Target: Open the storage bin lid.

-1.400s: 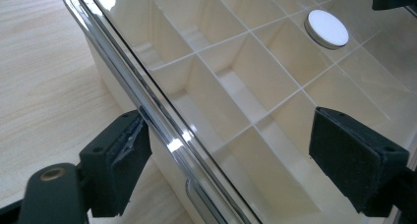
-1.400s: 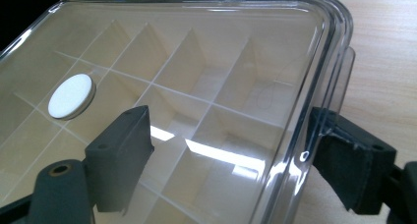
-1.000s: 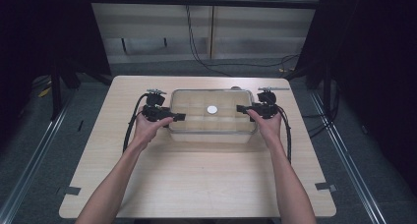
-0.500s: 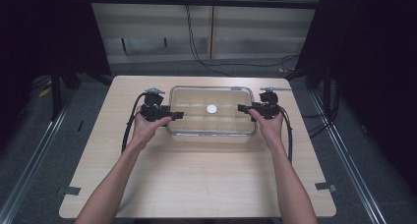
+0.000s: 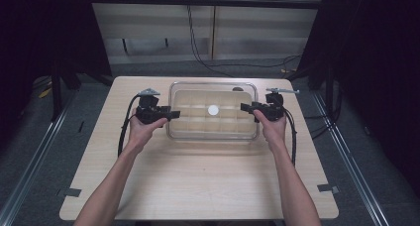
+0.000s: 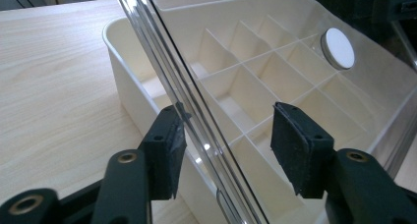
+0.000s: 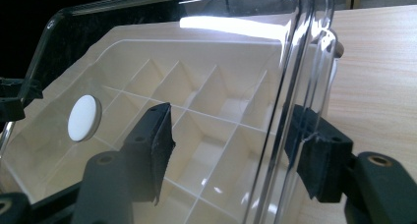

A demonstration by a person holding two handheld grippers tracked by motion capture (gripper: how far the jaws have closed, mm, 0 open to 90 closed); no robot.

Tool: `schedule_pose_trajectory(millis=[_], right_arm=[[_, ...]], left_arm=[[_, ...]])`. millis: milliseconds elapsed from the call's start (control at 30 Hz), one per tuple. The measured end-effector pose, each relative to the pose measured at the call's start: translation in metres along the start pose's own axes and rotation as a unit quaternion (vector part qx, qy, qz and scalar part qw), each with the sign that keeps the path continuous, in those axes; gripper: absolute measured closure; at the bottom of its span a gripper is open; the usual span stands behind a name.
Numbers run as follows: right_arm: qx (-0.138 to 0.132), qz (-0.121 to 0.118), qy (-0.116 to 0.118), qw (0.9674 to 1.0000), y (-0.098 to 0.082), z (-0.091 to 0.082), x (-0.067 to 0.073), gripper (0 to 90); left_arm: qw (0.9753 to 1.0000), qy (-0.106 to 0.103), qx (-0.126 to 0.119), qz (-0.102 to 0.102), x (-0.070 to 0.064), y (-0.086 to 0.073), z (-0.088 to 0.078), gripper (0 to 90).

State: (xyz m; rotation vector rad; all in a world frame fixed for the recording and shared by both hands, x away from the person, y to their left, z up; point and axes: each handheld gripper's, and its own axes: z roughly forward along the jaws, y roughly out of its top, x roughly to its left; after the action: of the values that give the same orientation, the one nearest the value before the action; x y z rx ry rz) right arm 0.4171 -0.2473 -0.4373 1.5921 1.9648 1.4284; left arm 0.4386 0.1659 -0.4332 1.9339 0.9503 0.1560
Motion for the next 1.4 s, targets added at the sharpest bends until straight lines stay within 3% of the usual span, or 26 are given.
schedule_pose_trajectory(millis=[300,400,600,700,1200,1400], right_arm=[[-0.001,-0.018,0.004,0.9998,0.003,-0.013,0.006,42.3],[-0.006,-0.019,0.005,0.9998,0.003,-0.018,0.008,44.4],[-0.014,-0.021,0.01,0.9996,0.002,-0.026,0.012,48.3],[-0.021,-0.016,0.017,0.9995,0.0,-0.03,0.012,49.9],[-0.025,-0.029,0.016,0.9991,-0.008,-0.042,0.021,52.7],[-0.035,-0.019,0.029,0.9988,-0.013,-0.043,0.019,55.0]], left_arm=[[0.9997,-0.004,-0.022,0.008,-0.004,-0.004,-0.011,57.6],[0.9995,-0.006,-0.03,0.0,-0.005,-0.005,-0.016,61.2],[0.9993,-0.001,-0.027,0.024,-0.01,-0.005,-0.024,63.7],[0.9992,-0.01,-0.032,0.023,-0.009,-0.006,-0.026,65.7],[0.9987,-0.011,-0.044,0.026,-0.013,-0.01,-0.035,71.2],[0.9986,-0.009,-0.044,0.028,-0.014,-0.01,-0.036,72.0]])
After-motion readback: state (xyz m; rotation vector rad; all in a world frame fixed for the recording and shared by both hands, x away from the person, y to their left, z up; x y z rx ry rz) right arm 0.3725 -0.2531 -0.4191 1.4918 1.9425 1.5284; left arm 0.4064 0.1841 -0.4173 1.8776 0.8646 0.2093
